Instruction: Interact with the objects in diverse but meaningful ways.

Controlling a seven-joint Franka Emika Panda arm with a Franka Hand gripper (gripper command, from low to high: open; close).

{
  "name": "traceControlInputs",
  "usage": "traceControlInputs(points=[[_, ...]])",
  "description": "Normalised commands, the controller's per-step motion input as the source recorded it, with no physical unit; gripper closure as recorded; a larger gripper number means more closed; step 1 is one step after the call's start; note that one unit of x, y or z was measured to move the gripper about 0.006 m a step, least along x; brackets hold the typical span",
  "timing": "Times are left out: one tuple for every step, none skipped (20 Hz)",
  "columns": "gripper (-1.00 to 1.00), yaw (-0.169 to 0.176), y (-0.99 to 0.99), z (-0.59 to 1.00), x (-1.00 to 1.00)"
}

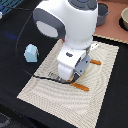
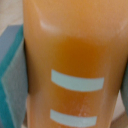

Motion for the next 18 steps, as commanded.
traceControlInputs(points=[[1.0, 0.0, -0.05, 0.0, 0.23], [1.0, 0.0, -0.05, 0.0, 0.26], [1.0, 0.0, -0.05, 0.0, 0.26], [1.0, 0.0, -0.07, 0.0, 0.24], [1.0, 0.0, -0.07, 0.0, 0.22], [1.0, 0.0, -0.07, 0.0, 0.24], [1.0, 0.0, -0.06, 0.01, 0.31], [1.0, 0.0, -0.05, 0.03, 0.31], [1.0, 0.0, -0.07, 0.0, 0.28], [1.0, 0.0, -0.08, 0.0, 0.26], [1.0, 0.0, -0.07, 0.0, 0.26], [1.0, 0.0, -0.08, 0.0, 0.26], [1.0, 0.0, -0.09, 0.0, 0.25], [1.0, 0.0, -0.1, 0.0, 0.25], [1.0, 0.0, -0.09, 0.0, 0.27], [1.0, 0.0, -0.09, 0.0, 0.23], [1.0, 0.0, -0.1, 0.0, 0.22], [1.0, 0.0, -0.08, 0.0, 0.21]])
